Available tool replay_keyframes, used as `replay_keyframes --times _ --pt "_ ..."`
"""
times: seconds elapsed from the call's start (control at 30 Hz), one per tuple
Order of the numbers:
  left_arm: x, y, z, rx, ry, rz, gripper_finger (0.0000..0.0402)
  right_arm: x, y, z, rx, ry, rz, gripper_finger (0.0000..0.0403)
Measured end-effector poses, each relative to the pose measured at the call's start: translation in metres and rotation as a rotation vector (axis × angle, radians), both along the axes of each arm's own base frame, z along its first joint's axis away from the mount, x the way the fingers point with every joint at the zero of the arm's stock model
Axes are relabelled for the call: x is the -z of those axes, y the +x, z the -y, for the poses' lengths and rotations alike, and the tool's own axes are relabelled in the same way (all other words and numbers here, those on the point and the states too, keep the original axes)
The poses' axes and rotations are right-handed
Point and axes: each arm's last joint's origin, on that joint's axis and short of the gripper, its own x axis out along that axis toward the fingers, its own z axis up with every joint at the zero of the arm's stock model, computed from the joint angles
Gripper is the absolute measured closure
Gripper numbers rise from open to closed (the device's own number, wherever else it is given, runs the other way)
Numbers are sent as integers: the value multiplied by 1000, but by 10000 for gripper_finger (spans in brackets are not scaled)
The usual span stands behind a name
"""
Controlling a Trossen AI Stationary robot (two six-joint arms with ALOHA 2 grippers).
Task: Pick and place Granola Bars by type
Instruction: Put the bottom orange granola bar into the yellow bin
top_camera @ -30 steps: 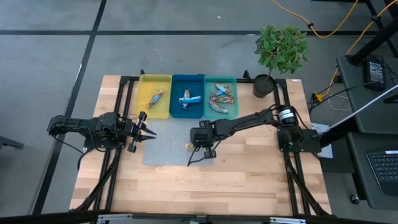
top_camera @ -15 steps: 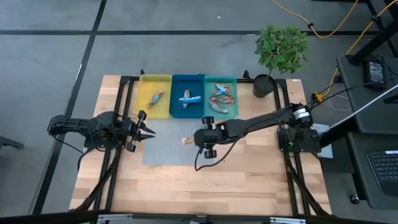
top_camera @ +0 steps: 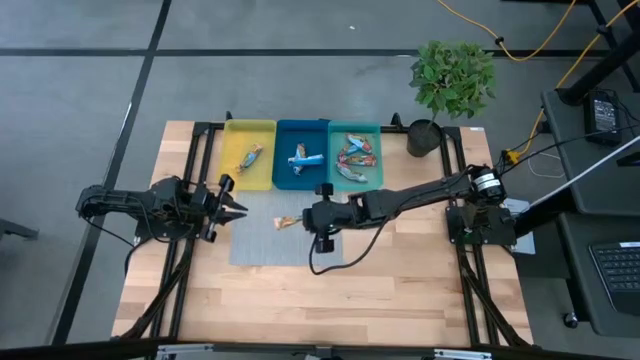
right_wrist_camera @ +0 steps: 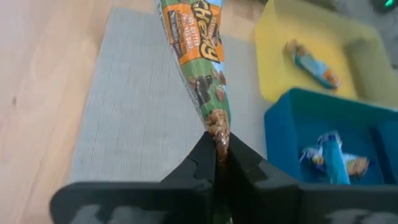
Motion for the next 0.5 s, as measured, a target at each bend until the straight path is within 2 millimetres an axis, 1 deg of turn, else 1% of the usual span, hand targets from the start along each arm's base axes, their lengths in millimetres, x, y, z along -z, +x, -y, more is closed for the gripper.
replay_keyframes --times 0.1,0.27,0.43,0.5 --pt "0 0 0 -7 -2 3 347 -3 3 0 -13 -6 40 383" --pt "1 0 0 -2 -8 -9 350 -6 6 -1 -17 -4 85 365" --pt "1 0 0 1 -26 -14 344 -10 9 3 -9 2 134 386" --pt "1 0 0 0 -26 -14 338 -12 11 4 -10 0 155 386"
